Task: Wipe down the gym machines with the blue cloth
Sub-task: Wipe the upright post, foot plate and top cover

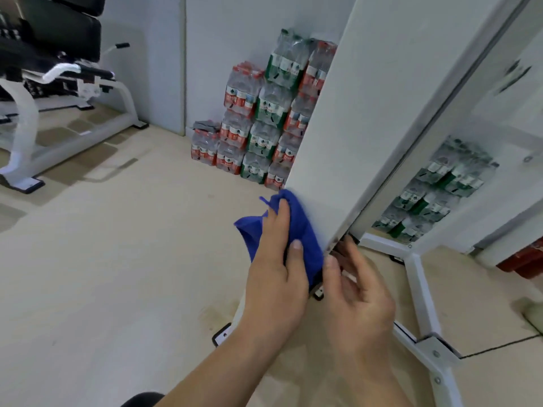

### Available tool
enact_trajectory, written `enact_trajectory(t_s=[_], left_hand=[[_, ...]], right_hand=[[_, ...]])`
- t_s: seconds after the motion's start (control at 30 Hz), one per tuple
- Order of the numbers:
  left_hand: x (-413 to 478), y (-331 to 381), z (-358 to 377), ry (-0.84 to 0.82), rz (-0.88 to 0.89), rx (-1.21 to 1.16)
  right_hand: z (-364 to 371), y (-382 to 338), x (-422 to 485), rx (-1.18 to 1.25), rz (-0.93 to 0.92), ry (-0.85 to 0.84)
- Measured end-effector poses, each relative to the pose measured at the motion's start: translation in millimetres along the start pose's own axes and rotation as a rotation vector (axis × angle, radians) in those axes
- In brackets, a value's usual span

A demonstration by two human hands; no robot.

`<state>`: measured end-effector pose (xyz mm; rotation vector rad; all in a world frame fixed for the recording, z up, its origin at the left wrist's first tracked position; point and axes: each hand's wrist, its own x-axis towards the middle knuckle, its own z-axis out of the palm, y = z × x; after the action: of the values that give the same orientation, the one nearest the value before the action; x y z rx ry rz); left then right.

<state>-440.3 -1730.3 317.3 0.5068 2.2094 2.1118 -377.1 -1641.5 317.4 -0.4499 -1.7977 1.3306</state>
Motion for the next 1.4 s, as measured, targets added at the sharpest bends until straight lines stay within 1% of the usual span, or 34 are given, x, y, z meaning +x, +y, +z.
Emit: enact_trajectory(t_s=[0.07,0.1,0.13,0.2,0.23,0.27,0.33,0.43,0.53,0.57,0.63,0.7,0.73,0.77,0.8,0.87,0.97,1.03,1.1,1.17,1.2,1.27,1.33,1.4], left_hand=[[0,30,-3,0.005,0.018,0.033],[-1,38,-4,-0.014,-0.029,0.056],[-3,45,-5,-0.034,-0.099,0.069],[2,68,-9,-0.046,-0.297,0.041],[7,86,-10,-0.031,-0.385,0.030],[14,110,-10,-0.010,-0.431,0.028],[26,169,-14,0.031,-0.393,0.024],[35,246,-15,0.064,-0.240,-0.013],[37,283,-14,0.062,-0.183,0.030],[36,288,-15,0.040,-0.202,0.049],[37,297,-20,-0.004,-0.302,0.062],[48,320,-25,-0.012,-0.378,0.034],[56,336,-28,-0.002,-0.365,0.026],[65,356,-30,0.011,-0.305,0.034],[73,375,-31,0.015,-0.218,0.039],[85,405,-36,-0.026,-0.051,0.044],[82,409,-41,-0.050,0.060,0.153],[73,396,-46,-0.054,0.042,0.195],[73,389,-48,-0.061,-0.049,0.167],[82,405,-49,-0.036,-0.102,0.135],[87,420,-50,-0.025,-0.085,0.145],[97,456,-55,-0.005,0.048,0.188],[110,484,-62,0.028,0.243,0.249],[122,498,-64,0.099,0.454,0.391]], right_hand=[[2,-45,23,-0.005,-0.020,-0.002],[1,-64,33,-0.036,-0.020,-0.035],[-1,-81,42,-0.071,-0.003,-0.067],[-6,-116,56,-0.138,0.028,-0.092],[-9,-132,63,-0.178,0.025,-0.092],[-12,-149,69,-0.215,0.020,-0.091],[-17,-185,84,-0.230,0.042,-0.088],[-21,-238,111,-0.164,0.096,-0.084],[-25,-285,127,-0.137,0.042,-0.071],[-28,-298,133,-0.151,0.014,-0.069],[-32,-323,144,-0.169,-0.027,-0.046],[-32,-345,158,-0.173,-0.056,-0.034],[-31,-355,163,-0.171,-0.068,-0.032],[-29,-365,169,-0.170,-0.080,-0.020],[-28,-376,174,-0.164,-0.091,-0.001],[-25,-395,184,-0.158,-0.102,0.024],[-24,-418,198,-0.175,-0.138,0.068],[-22,-430,202,-0.167,-0.193,0.095],[-21,-437,203,-0.173,-0.253,0.103],[-24,-440,208,-0.224,-0.333,0.083],[-27,-442,211,-0.242,-0.363,0.067],[-33,-448,219,-0.224,-0.386,0.049],[-38,-457,230,-0.196,-0.435,0.039],[-40,-467,243,-0.207,-0.511,0.039]])
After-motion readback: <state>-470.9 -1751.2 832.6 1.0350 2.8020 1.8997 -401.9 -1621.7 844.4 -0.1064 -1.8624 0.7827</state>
